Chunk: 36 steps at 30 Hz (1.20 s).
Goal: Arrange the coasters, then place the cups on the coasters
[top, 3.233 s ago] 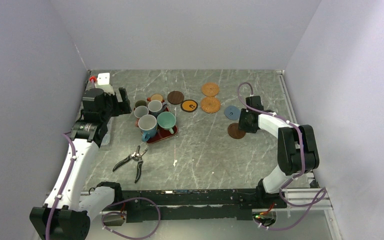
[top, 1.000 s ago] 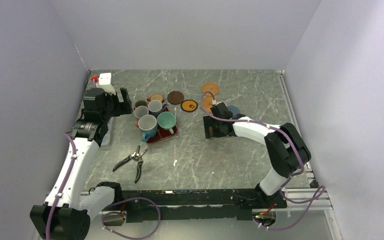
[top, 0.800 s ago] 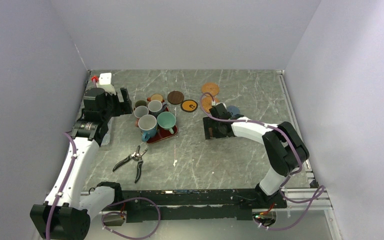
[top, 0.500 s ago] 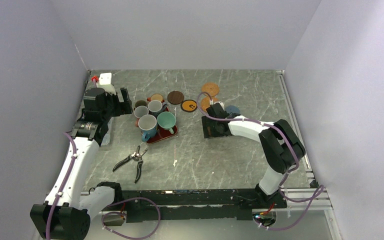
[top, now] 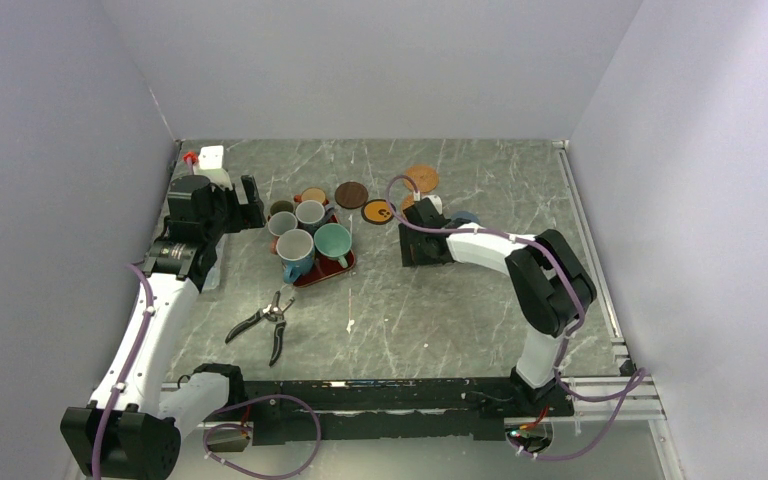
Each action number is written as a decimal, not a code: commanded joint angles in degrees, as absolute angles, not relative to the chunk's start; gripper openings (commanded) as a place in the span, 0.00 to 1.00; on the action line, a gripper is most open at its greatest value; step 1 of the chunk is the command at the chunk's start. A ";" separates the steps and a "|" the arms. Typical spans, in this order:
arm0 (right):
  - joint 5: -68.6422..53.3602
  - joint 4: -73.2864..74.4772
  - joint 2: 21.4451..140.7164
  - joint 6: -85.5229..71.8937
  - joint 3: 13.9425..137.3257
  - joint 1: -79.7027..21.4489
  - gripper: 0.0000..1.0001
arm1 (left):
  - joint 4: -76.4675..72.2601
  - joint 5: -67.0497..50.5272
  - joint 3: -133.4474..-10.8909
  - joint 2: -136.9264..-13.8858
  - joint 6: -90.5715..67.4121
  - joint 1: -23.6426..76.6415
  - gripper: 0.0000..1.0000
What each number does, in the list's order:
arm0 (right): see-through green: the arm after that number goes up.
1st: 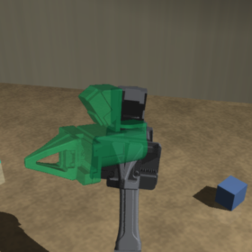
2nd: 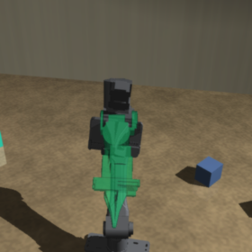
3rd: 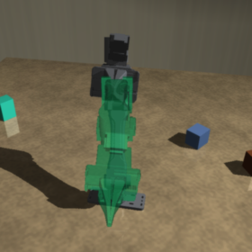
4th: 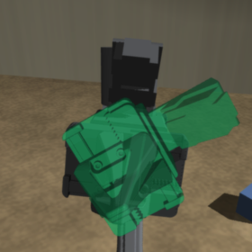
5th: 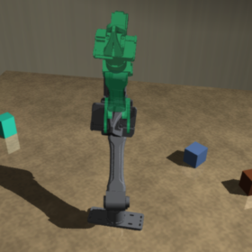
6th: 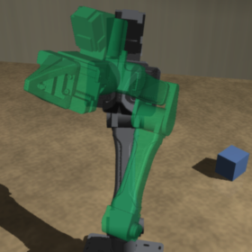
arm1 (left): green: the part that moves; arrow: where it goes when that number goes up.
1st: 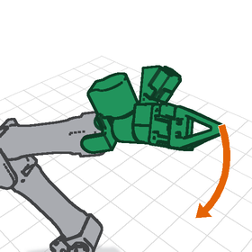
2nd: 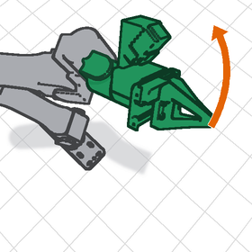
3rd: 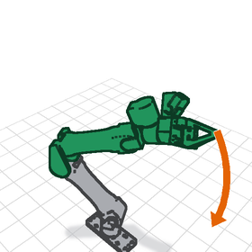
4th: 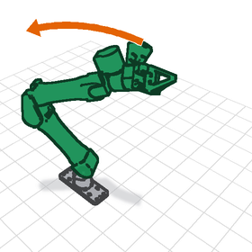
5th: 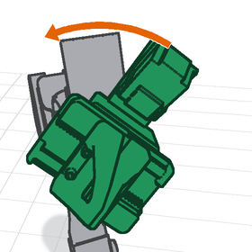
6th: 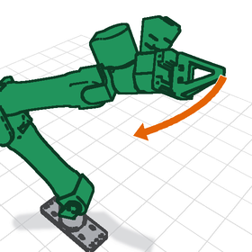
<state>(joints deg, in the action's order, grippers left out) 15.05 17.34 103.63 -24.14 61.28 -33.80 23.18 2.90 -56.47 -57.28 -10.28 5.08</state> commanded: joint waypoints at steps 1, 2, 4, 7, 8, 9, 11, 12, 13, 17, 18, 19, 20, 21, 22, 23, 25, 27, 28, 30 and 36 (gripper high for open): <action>18.33 19.76 106.26 -24.96 62.72 -33.93 0.78 | 21.14 2.35 -56.69 -57.21 -10.69 5.27 0.94; 18.29 19.70 106.51 -25.03 62.87 -33.93 0.78 | 21.18 2.37 -56.69 -57.22 -10.69 5.28 0.94; 18.51 19.66 107.06 -25.15 63.14 -33.93 0.78 | 21.18 2.45 -56.69 -57.21 -10.72 5.27 0.94; 18.85 19.73 107.64 -25.24 63.44 -33.95 0.78 | 21.18 2.61 -56.70 -57.08 -10.68 5.27 0.94; 18.95 19.60 107.78 -25.29 63.46 -33.94 0.78 | 21.18 2.61 -56.71 -57.17 -10.70 5.32 0.94; 19.02 19.53 107.88 -25.23 63.47 -33.97 0.78 | 21.18 2.58 -56.69 -57.21 -10.72 5.33 0.94; 19.30 19.55 108.11 -25.27 63.62 -33.95 0.78 | 21.18 2.56 -56.69 -57.13 -10.72 5.28 0.94; 19.47 19.60 108.23 -25.35 63.70 -33.89 0.78 | 21.18 2.56 -56.69 -57.21 -10.72 5.27 0.94; 19.57 19.58 108.30 -25.39 63.78 -33.89 0.78 | 21.18 2.62 -56.69 -57.15 -10.72 5.28 0.94; 19.61 19.37 108.76 -25.40 64.05 -33.84 0.78 | 21.18 2.70 -56.78 -57.11 -10.72 5.28 0.94; 19.60 19.42 108.79 -25.41 64.11 -33.85 0.78 | 21.18 2.72 -56.71 -57.13 -10.68 5.29 0.94; 19.58 19.42 108.93 -25.40 64.20 -33.84 0.78 | 21.18 2.72 -56.74 -57.12 -10.72 5.27 0.94; 19.55 19.41 109.05 -25.46 64.29 -33.85 0.78 | 21.18 2.72 -56.70 -57.10 -10.71 5.27 0.94; 19.59 19.42 109.05 -25.40 64.32 -33.84 0.78 | 21.27 2.74 -56.77 -57.05 -10.68 5.31 0.94; 19.53 19.42 109.05 -25.49 64.32 -33.85 0.79 | 21.27 2.80 -56.78 -57.12 -10.72 5.28 0.94; 19.43 19.46 109.07 -25.53 64.35 -33.84 0.79 | 21.27 2.79 -56.70 -57.13 -10.67 5.30 0.94; 19.15 19.55 108.81 -25.72 64.34 -33.84 0.82 | 21.27 2.83 -56.78 -57.10 -10.68 5.28 0.94; 18.49 19.12 107.96 -25.72 63.90 -33.84 0.88 | 21.27 2.89 -56.78 -57.09 -10.72 5.27 0.94; 17.82 18.84 107.46 -25.65 63.71 -33.84 0.91 | 21.27 2.90 -56.78 -57.08 -10.72 5.27 0.94; 16.55 18.05 106.19 -25.03 63.28 -33.84 0.94 | 21.25 2.88 -56.78 -57.02 -10.72 5.27 0.94; 12.38 14.12 100.05 -23.51 61.00 -33.93 0.99 | 21.25 2.72 -56.77 -57.06 -10.95 5.30 0.94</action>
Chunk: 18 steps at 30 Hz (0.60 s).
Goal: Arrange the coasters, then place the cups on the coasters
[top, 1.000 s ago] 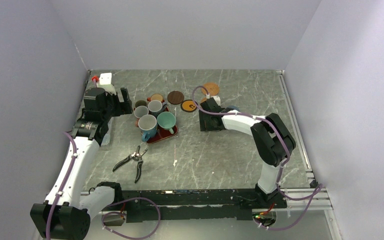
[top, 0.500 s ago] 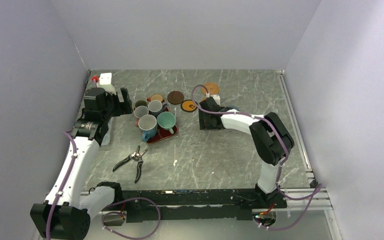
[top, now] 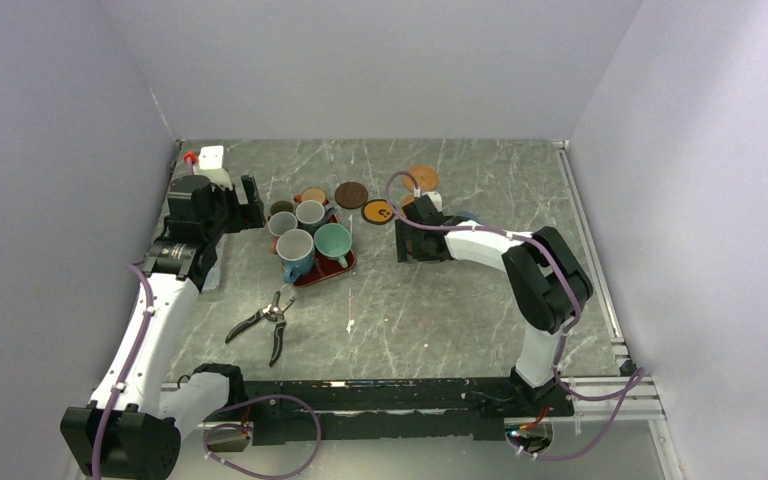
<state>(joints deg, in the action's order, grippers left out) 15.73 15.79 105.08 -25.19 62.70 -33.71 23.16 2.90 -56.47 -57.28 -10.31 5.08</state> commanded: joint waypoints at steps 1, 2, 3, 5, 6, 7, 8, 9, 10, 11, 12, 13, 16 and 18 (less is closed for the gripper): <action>11.80 13.73 98.86 -23.22 60.92 -33.99 1.00 | 21.27 2.72 -56.73 -57.12 -10.98 5.28 0.94; 11.26 13.49 97.81 -22.92 60.95 -34.00 1.00 | 21.27 2.76 -56.77 -57.08 -11.01 5.27 0.94; 10.80 13.26 96.89 -22.48 61.10 -34.09 1.00 | 21.23 2.68 -56.78 -57.12 -11.00 5.27 0.94; 10.64 13.10 95.67 -21.64 62.08 -34.03 1.00 | 21.23 2.52 -56.78 -57.08 -11.03 5.28 0.94; 10.78 13.10 95.61 -21.16 62.98 -34.08 1.00 | 21.19 2.24 -56.71 -57.17 -11.07 5.27 0.94; 10.87 12.97 95.93 -20.73 63.91 -34.02 1.00 | 21.11 2.09 -56.73 -57.20 -11.12 5.27 0.94; 10.93 12.79 96.50 -20.18 65.13 -34.09 1.00 | 21.09 1.99 -56.77 -57.26 -11.16 5.27 0.94; 10.64 12.68 97.66 -19.51 67.06 -34.06 1.00 | 21.09 1.82 -56.78 -57.30 -11.12 5.27 0.94; 10.32 12.76 98.75 -18.74 68.66 -34.06 1.00 | 21.16 1.77 -56.78 -57.38 -11.20 5.27 0.94; 9.84 12.76 99.98 -18.02 70.49 -34.03 1.00 | 21.22 1.76 -56.85 -57.37 -11.24 5.27 0.94; 9.40 12.68 101.18 -17.25 72.25 -34.07 1.00 | 21.26 1.82 -56.86 -57.29 -11.17 5.27 0.94; 9.21 12.78 102.54 -16.48 74.07 -34.08 1.00 | 21.33 1.89 -56.87 -57.29 -11.14 5.33 0.94; 8.45 13.06 106.90 -13.97 79.77 -34.04 1.00 | 21.11 1.69 -56.70 -57.24 -11.03 5.31 0.94; 7.76 13.07 109.80 -12.92 83.26 -33.95 1.00 | 21.24 1.43 -56.90 -57.61 -11.03 5.29 0.94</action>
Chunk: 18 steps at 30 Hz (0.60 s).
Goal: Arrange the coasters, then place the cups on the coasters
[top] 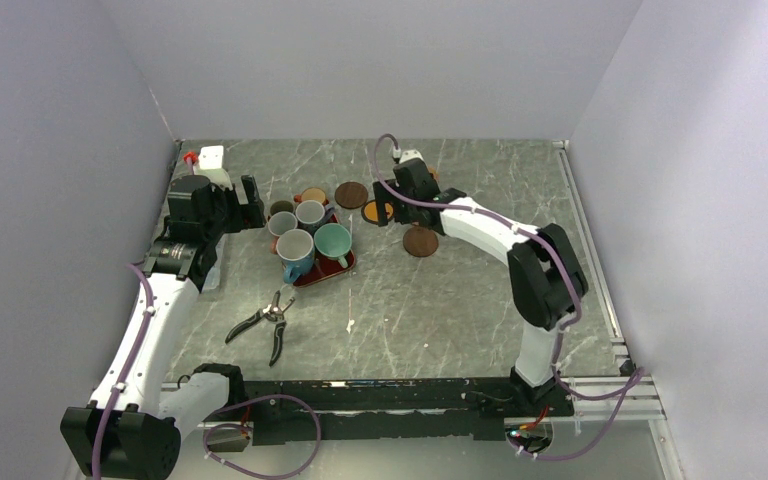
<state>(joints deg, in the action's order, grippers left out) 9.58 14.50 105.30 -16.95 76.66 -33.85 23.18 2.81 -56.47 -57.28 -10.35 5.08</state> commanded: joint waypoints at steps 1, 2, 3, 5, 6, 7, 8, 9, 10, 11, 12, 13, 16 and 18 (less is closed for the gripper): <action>7.21 13.13 111.16 -12.28 85.16 -33.97 1.00 | 21.41 1.33 -57.01 -57.84 -11.04 5.28 0.94; 6.94 13.30 112.92 -11.52 86.94 -33.93 1.00 | 21.51 1.25 -57.11 -58.14 -11.07 5.28 0.94; 6.64 13.65 114.57 -11.01 88.82 -33.89 1.00 | 21.53 1.13 -57.20 -58.32 -11.03 5.27 0.94; 6.48 14.37 117.69 -9.72 92.29 -33.84 1.00 | 21.54 0.74 -57.22 -58.45 -11.00 5.28 0.94; 6.57 14.75 119.18 -9.27 94.00 -33.88 1.00 | 21.46 0.55 -57.15 -58.44 -10.97 5.32 0.94; 6.71 14.99 120.59 -8.81 95.51 -33.84 1.00 | 21.37 0.53 -57.13 -58.42 -10.98 5.32 0.94; 6.60 15.18 121.85 -8.31 96.94 -33.77 1.00 | 21.42 0.53 -57.13 -58.51 -10.93 5.28 0.94; 6.48 15.22 122.91 -8.00 98.00 -33.68 1.00 | 21.58 0.53 -57.19 -58.60 -10.92 5.27 0.94; 6.33 15.39 123.96 -7.87 99.21 -33.52 1.00 | 21.74 0.53 -57.33 -58.70 -10.96 5.27 0.94; 6.10 15.69 124.99 -7.71 100.36 -33.35 1.00 | 21.86 0.53 -57.45 -58.88 -10.98 5.32 0.94; 5.86 16.07 125.93 -7.61 101.37 -33.19 1.00 | 22.00 0.53 -57.60 -59.02 -10.99 5.28 0.94; 5.76 16.36 127.11 -7.52 102.36 -33.02 1.00 | 22.10 0.53 -57.69 -59.13 -10.94 5.27 0.94; 5.16 16.97 129.45 -6.03 105.10 -32.87 1.00 | 22.10 -0.86 -57.83 -59.24 -11.03 5.30 0.94; 4.93 17.39 130.95 -5.24 106.70 -32.79 1.00 | 21.98 -1.30 -57.74 -59.15 -11.10 5.27 0.94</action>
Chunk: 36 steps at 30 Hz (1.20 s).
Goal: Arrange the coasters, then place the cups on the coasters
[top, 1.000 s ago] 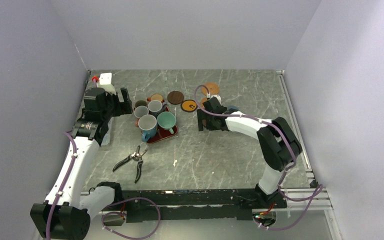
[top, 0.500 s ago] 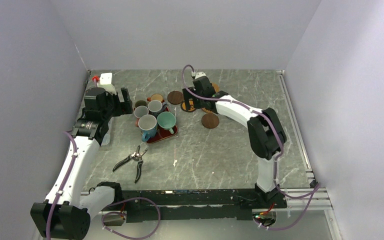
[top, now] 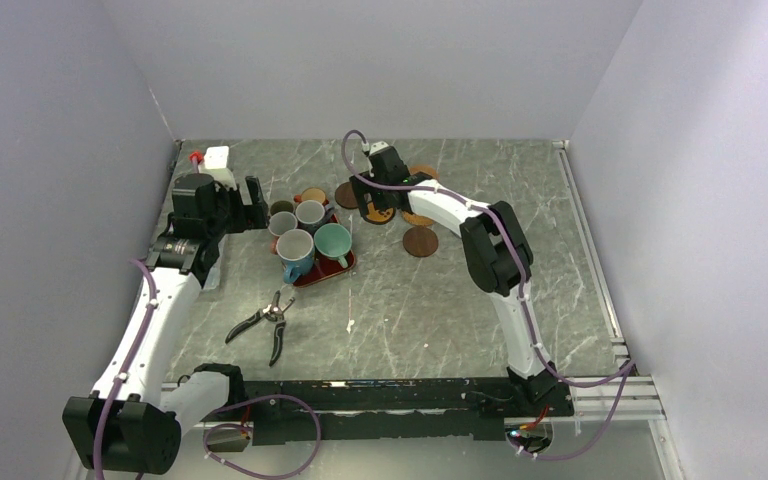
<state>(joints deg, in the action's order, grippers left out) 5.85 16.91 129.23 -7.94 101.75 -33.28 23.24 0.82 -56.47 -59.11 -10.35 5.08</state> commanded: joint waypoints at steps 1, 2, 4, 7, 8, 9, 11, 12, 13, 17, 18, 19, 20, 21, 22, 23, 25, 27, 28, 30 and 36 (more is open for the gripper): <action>4.49 17.78 131.71 -5.07 107.60 -32.69 1.00 | 21.97 -1.59 -57.74 -59.13 -11.22 5.28 0.94; 4.02 18.14 132.47 -5.08 108.47 -32.60 1.00 | 22.02 -1.62 -57.81 -59.15 -11.25 5.33 0.94; 3.56 18.71 133.72 -5.09 109.99 -32.36 1.00 | 22.13 -1.82 -57.91 -59.15 -11.25 5.33 0.94; 3.44 18.86 135.23 -4.41 111.37 -32.28 1.00 | 22.15 -2.15 -57.92 -59.07 -11.25 5.36 0.94; 3.55 19.03 135.71 -4.18 111.96 -32.26 1.00 | 22.15 -2.19 -57.97 -59.06 -11.27 5.36 0.94; 3.79 19.25 136.17 -3.95 112.56 -32.26 1.00 | 22.15 -2.26 -58.00 -58.95 -11.33 5.36 0.94; 3.92 19.80 137.09 -3.66 113.76 -32.19 1.00 | 22.19 -2.30 -58.01 -58.97 -11.32 5.50 0.94; 3.87 20.11 137.49 -3.57 114.14 -32.18 1.00 | 22.15 -2.29 -58.01 -58.95 -11.29 5.61 0.94; 3.76 20.27 137.82 -3.46 114.50 -32.17 1.00 | 22.23 -2.29 -58.01 -59.05 -11.26 5.71 0.94; 3.65 20.48 138.20 -3.07 114.42 -32.18 1.00 | 22.15 -2.52 -58.01 -59.44 -11.34 5.92 0.94; 3.84 20.52 138.24 -2.95 114.16 -32.17 1.00 | 22.15 -2.55 -58.01 -59.45 -11.29 6.01 0.94; 3.96 20.67 138.31 -2.84 114.01 -32.17 1.00 | 22.15 -2.55 -58.01 -59.50 -11.33 6.05 0.94; 3.98 20.84 138.35 -2.77 113.92 -32.17 1.00 | 22.15 -2.55 -58.00 -59.42 -11.34 6.06 0.94; 3.99 21.08 138.47 -2.82 113.72 -32.22 1.00 | 22.13 -2.55 -58.01 -59.42 -11.34 6.06 0.94; 3.93 21.30 138.43 -2.93 113.52 -32.22 1.00 | 22.15 -2.49 -58.01 -59.48 -11.34 6.09 0.94; 3.64 21.28 138.31 -3.05 113.09 -32.17 1.00 | 22.15 -2.47 -58.01 -59.50 -11.32 6.07 0.94; 3.06 20.90 137.87 -3.24 111.85 -32.19 1.00 | 22.06 -2.61 -57.96 -59.58 -11.36 6.14 0.94; 2.40 20.91 137.64 -3.62 110.93 -32.17 1.00 | 22.06 -2.72 -57.92 -59.64 -11.50 6.22 0.94; 2.13 21.25 137.64 -3.91 110.78 -32.17 1.00 | 22.06 -2.72 -57.92 -59.62 -11.51 6.24 0.94; 1.75 22.00 137.63 -4.62 110.47 -32.17 1.00 | 22.02 -2.66 -57.92 -59.59 -11.46 6.31 0.94; 1.03 22.38 136.30 -6.74 107.01 -32.21 1.00 | 22.15 -2.57 -58.00 -59.52 -11.42 6.42 0.94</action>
<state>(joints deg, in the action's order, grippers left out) 2.48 19.09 137.64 -4.49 110.04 -32.38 23.40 -1.69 -56.47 -59.64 -10.41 6.11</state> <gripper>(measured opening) 0.994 0.935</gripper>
